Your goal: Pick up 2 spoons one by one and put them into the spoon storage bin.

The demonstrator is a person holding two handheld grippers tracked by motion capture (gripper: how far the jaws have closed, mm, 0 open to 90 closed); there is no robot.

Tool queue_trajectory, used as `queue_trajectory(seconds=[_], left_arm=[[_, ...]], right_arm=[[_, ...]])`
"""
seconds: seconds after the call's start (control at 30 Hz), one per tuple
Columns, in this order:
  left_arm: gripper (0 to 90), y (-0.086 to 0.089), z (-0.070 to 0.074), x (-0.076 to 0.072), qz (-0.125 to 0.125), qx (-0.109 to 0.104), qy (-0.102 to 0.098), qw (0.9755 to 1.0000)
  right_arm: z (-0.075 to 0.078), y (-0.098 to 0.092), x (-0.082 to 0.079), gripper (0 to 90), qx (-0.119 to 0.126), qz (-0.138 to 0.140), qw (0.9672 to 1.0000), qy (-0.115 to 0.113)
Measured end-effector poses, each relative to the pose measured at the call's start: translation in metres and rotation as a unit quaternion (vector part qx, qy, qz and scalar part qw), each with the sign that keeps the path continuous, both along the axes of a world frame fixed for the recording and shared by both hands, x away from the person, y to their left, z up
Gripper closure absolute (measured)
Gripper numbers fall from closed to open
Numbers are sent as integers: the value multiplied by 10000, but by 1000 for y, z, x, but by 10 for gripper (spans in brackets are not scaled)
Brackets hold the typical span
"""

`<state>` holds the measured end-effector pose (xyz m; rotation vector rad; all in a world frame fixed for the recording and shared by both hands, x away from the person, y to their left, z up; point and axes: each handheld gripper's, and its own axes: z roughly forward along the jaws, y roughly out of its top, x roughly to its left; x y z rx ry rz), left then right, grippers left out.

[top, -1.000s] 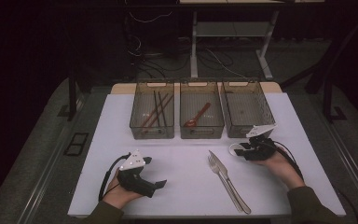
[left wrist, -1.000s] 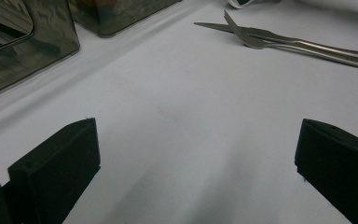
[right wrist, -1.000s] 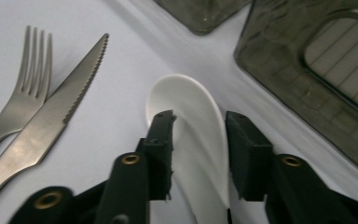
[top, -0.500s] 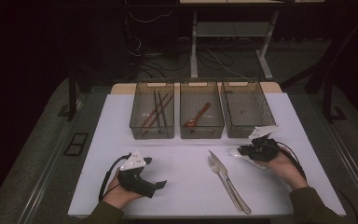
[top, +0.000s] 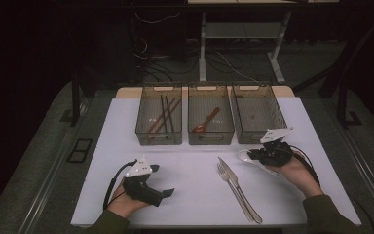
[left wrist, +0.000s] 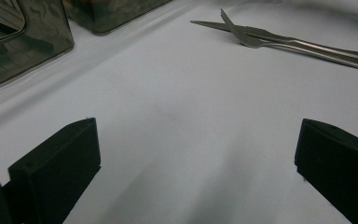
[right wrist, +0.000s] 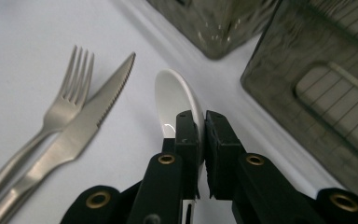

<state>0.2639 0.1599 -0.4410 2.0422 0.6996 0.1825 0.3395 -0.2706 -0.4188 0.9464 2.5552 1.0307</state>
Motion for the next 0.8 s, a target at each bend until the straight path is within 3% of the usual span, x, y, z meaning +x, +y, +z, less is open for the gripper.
queue_trajectory(seconds=[0.47,0.8], left_arm=[[0,1,0,0,-72,-50,-149,9999],[0,0,-1,-1,-68,-190,-61,9998]], right_arm=[[27,10,5,835,393,21,9989,-269],[38,16,11,836,515,-114,9979,-378]])
